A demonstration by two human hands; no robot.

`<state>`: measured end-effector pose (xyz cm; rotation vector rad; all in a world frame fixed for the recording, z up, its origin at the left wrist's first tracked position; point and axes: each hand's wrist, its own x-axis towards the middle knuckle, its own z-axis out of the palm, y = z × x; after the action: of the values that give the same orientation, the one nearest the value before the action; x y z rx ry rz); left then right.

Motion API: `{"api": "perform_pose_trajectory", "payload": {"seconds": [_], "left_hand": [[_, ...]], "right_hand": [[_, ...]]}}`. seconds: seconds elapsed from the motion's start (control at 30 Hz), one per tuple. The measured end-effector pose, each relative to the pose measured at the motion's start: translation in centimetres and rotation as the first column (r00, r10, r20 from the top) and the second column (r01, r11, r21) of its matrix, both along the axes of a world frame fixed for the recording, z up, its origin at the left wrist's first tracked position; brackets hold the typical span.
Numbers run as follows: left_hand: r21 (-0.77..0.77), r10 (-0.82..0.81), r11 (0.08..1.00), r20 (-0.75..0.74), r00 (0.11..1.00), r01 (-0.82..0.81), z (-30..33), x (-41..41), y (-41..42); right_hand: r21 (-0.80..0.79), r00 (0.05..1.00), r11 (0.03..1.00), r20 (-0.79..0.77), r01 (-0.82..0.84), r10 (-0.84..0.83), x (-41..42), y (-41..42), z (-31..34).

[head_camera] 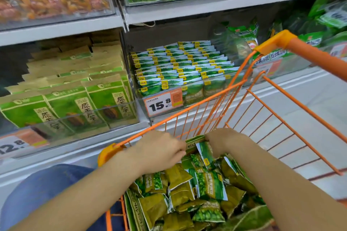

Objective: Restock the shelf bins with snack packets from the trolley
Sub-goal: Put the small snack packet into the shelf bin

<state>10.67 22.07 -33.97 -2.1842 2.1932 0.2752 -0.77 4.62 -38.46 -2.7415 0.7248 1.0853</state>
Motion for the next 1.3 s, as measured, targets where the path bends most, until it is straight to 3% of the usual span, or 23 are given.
{"api": "perform_pose_trajectory", "payload": {"seconds": [0.1, 0.3, 0.43, 0.5, 0.57, 0.67, 0.77, 0.83, 0.87, 0.93, 0.97, 1.0, 1.03, 1.07, 1.1, 1.13, 1.2, 1.3], "left_hand": [[0.003, 0.037, 0.999, -0.066, 0.997, -0.037, -0.5, 0.2, -0.2], [0.155, 0.099, 0.983, 0.015, 0.995, -0.1, -0.7, 0.1, -0.2], [0.174, 0.152, 0.975, -0.067, 0.986, -0.138, -0.6, 0.2, -0.3], [0.184, 0.209, 0.967, -0.185, 0.96, -0.175, -0.6, 0.3, -0.2], [0.255, 0.286, 0.948, -0.417, 0.863, -0.191, -0.3, 0.2, -0.1], [0.331, 0.36, 0.931, -0.759, 0.542, -0.154, 0.9, -0.5, 0.2], [0.268, 0.321, 0.943, -0.887, 0.332, -0.196, 2.3, -1.1, 0.2], [0.179, 0.296, 0.91, -0.912, 0.284, -0.374, 3.2, -1.4, 0.4], [0.096, 0.266, 0.877, -0.913, 0.31, -0.47, 4.0, -1.3, 0.6], [-0.121, 0.202, 0.79, -0.874, 0.442, -0.601, 6.1, -0.3, 1.0], [-0.239, 0.197, 0.739, -0.817, 0.542, -0.63, 7.3, 0.7, 1.1], [-0.348, 0.232, 0.694, -0.721, 0.653, -0.631, 8.5, 2.0, 1.0], [-0.429, 0.306, 0.67, -0.584, 0.752, -0.606, 9.4, 3.4, 0.6], [-0.471, 0.407, 0.679, -0.397, 0.823, -0.563, 10.3, 4.7, -0.1], [-0.481, 0.495, 0.71, -0.18, 0.85, -0.515, 10.9, 5.9, -0.8], [-0.468, 0.53, 0.752, 0.008, 0.848, -0.465, 11.2, 6.8, -1.7], [-0.368, 0.49, 0.844, 0.236, 0.839, -0.39, 11.8, 7.7, -3.5], [-0.068, 0.374, 0.926, 0.316, 0.872, -0.372, 12.9, 8.3, -5.8]], "right_hand": [[0.018, 0.997, 0.999, -0.067, 0.027, -0.026, -0.1, 0.0, -1.1], [0.043, 0.999, 0.999, 0.025, -0.033, 0.032, 0.4, 0.6, -0.7], [0.135, 1.0, 0.991, 0.023, -0.016, 0.013, 0.6, 0.5, 0.8], [0.258, 0.993, 0.965, 0.097, 0.04, -0.067, 0.6, -0.2, 2.9], [0.457, 0.96, 0.883, 0.184, 0.105, -0.209, -0.1, -0.8, 5.4], [0.7, 0.862, 0.707, 0.294, 0.1, -0.413, -1.5, -0.6, 8.6], [0.789, 0.756, 0.614, 0.406, -0.006, -0.514, -1.6, 0.4, 10.2], [0.815, 0.653, 0.571, 0.484, -0.095, -0.582, -1.2, 1.0, 11.0], [0.833, 0.569, 0.538, 0.505, -0.126, -0.649, -1.0, 1.3, 11.3], [0.837, 0.351, 0.522, 0.544, -0.165, -0.762, -0.7, 1.5, 11.5], [0.773, 0.245, 0.619, 0.632, -0.137, -0.735, -0.7, 1.5, 11.2], [0.613, 0.21, 0.789, 0.777, -0.042, -0.593, -0.7, 1.2, 10.9], [0.362, 0.274, 0.929, 0.889, 0.07, -0.367, -0.7, 1.0, 10.4], [0.133, 0.369, 0.984, 0.914, 0.12, -0.169, -0.6, 0.9, 10.1], [0.028, 0.429, 0.992, 0.9, 0.122, -0.079, -0.6, 0.9, 9.7], [0.026, 0.448, 0.994, 0.891, 0.106, -0.07, -0.5, 0.8, 9.5], [0.059, 0.438, 0.995, 0.894, 0.084, -0.09, -0.4, 0.9, 9.2], [0.068, 0.412, 0.994, 0.906, 0.089, -0.098, -0.4, 0.8, 9.1]]}}
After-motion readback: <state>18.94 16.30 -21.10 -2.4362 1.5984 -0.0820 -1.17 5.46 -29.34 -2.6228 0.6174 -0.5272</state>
